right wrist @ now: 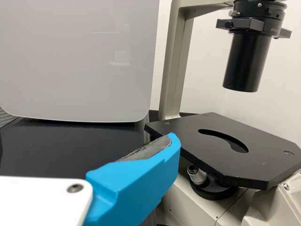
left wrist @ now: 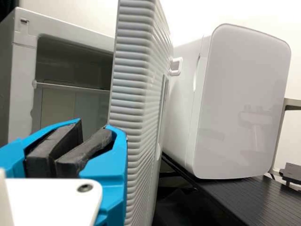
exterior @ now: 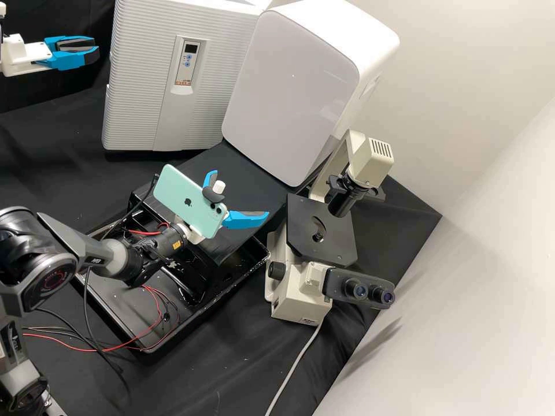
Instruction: Open the incubator door
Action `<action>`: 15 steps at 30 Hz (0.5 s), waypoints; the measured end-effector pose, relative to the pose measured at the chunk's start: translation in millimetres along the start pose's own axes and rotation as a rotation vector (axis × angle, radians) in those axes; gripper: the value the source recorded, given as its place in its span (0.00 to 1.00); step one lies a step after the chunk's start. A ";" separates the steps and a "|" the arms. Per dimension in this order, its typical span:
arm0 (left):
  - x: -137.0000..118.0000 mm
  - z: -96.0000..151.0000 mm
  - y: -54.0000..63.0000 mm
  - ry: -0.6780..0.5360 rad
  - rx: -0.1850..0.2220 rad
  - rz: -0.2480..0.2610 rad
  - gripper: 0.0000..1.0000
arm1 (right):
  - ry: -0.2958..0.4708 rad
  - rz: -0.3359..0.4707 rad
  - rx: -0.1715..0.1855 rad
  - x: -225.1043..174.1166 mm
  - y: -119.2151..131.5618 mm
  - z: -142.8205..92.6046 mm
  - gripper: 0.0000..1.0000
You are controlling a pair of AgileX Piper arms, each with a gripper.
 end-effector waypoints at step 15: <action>21.7 -20.2 -1.1 0.113 0.075 -0.018 0.00 | 0.000 0.000 0.000 0.0 0.0 0.0 1.00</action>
